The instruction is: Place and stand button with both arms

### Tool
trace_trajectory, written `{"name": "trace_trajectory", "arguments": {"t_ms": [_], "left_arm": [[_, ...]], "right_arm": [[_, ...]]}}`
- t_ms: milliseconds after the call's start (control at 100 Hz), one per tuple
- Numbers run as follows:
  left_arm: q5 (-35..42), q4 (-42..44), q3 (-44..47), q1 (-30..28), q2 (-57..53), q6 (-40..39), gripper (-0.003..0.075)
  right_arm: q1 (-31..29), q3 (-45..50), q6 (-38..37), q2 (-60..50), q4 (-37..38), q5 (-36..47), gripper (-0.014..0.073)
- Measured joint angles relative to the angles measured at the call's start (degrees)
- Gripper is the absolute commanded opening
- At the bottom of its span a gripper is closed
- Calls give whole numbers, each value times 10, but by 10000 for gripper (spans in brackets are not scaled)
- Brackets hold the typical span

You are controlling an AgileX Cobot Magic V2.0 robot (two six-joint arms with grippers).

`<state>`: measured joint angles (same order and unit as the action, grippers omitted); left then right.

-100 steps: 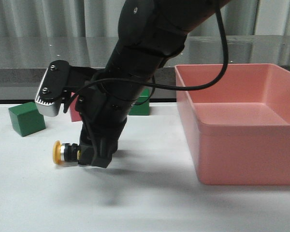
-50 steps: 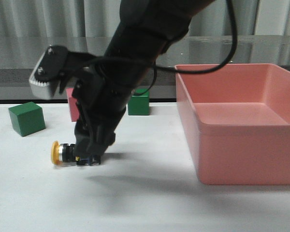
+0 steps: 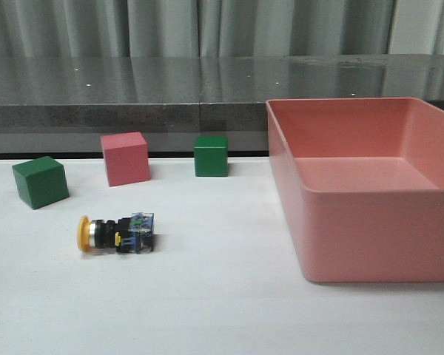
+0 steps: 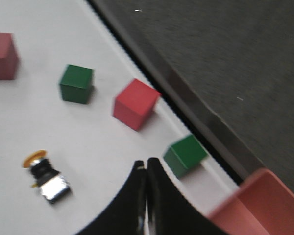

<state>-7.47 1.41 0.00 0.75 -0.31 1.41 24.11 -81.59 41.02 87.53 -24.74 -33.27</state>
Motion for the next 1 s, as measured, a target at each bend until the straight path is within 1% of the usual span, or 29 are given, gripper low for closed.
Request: {"name": "trace_trajectory", "arguments": {"t_ms": [110,190,260,380,460,580,790,900,1000], "left_arm": [[0,0,0,0,0,0,-20],[0,0,0,0,0,0,-20],[0,0,0,0,0,0,-20],[0,0,0,0,0,0,-20],[0,0,0,0,0,0,-20],[0,0,0,0,0,0,-20],[0,0,0,0,0,0,-20],[0,0,0,0,0,0,-20],[0,0,0,0,0,0,-20]], "right_arm": [[-92,30,-27,-25,0,-3,-62],[-152,75,-32,-57,0,4,-62],[-192,128,-35,-95,1,25,-62],[-236,235,-38,-181,1,88,-62],[-245,303,-38,-243,1,130,-62],[-248,408,-38,-340,-1,165,-62],[-248,539,-38,-505,-21,253,-62],[-248,578,-38,-581,-23,261,-62],[-248,605,-38,-629,-30,248,-62]]}}
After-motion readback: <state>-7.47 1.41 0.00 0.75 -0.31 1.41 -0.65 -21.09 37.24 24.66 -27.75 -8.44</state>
